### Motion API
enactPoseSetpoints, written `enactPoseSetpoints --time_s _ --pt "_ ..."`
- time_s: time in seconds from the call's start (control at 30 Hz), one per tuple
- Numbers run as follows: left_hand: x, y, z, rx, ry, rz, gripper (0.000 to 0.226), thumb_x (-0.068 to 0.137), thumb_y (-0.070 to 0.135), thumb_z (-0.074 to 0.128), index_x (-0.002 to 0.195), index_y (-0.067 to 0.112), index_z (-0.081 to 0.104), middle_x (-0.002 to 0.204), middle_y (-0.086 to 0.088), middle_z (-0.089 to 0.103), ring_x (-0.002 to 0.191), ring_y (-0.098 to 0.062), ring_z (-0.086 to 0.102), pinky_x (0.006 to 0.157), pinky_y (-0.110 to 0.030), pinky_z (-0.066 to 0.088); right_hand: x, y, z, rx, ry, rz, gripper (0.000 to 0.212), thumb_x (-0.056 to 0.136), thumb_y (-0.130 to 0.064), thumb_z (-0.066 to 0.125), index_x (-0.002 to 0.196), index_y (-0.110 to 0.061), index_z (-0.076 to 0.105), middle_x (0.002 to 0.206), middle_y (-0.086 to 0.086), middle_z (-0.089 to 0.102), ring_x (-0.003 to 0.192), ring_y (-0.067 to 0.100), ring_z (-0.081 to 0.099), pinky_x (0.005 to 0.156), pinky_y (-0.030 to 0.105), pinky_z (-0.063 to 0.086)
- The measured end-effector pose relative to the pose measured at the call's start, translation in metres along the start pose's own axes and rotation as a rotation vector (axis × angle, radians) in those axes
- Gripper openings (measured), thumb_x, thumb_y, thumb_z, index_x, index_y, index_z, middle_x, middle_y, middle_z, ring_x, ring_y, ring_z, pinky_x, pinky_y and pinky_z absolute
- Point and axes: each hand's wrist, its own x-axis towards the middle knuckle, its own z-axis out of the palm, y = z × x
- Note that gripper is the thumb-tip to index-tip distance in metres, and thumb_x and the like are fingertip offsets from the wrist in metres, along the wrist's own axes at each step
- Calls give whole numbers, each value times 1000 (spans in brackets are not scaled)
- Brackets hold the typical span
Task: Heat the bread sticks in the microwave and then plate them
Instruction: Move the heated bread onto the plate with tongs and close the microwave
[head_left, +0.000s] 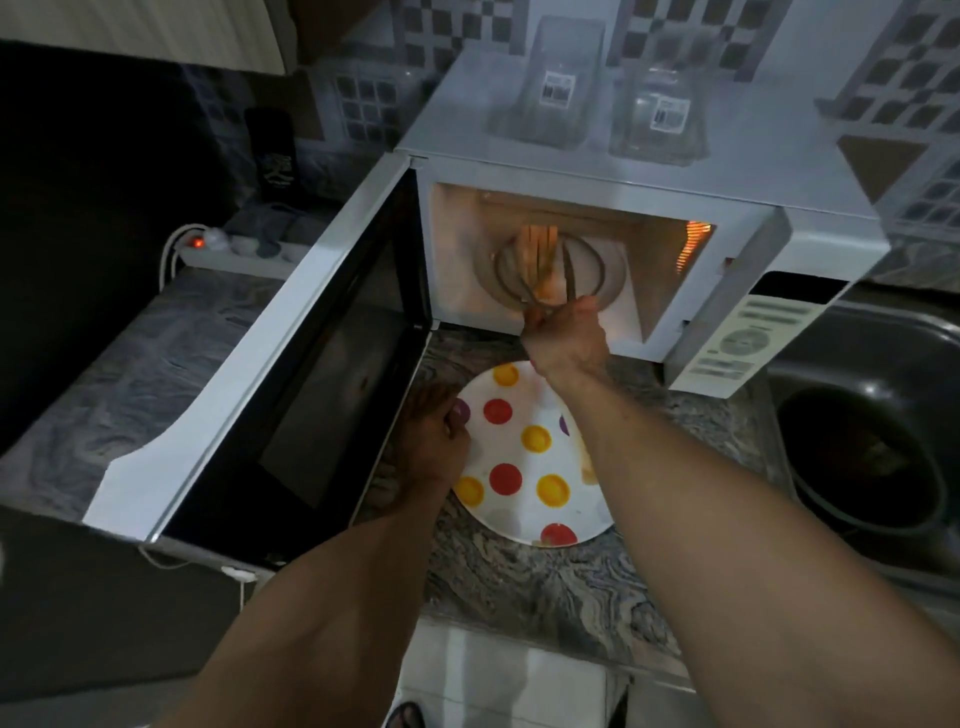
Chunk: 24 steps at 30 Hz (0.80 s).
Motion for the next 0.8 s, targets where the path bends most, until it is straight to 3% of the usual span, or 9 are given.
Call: enactPoseSetpoints --time_s 0.1,0.33,0.6,0.8 --pt "1 -3 3 30 -1 7 39 86 12 55 124 13 67 135 -7 60 129 -28 49 109 -32 35 10 -14 12 40 9 99 41 94 -35 59 126 -15 46 106 3 62 96 24 60 85 36 48" --pt "2 -2 1 60 33 48 44 82 18 48 119 13 70 130 -6 63 126 -28 53 107 -34 37 28 -22 21 -26 44 125 34 99 -30 51 126 -9 51 123 14 64 112 34 61 95 41 48" --pt "2 0 1 35 26 38 46 80 17 45 119 9 70 131 -9 63 128 -29 52 110 -36 36 1 -3 4 -78 -15 31 31 99 -36 50 117 -11 52 112 13 66 107 35 63 86 40 48" --pt "-2 7 -5 12 -3 27 39 88 6 53 124 7 66 136 -12 58 131 -31 48 111 -37 34 -58 16 -14 -246 21 -153 48 102 -41 47 121 3 51 113 21 64 105 39 63 81 40 49"
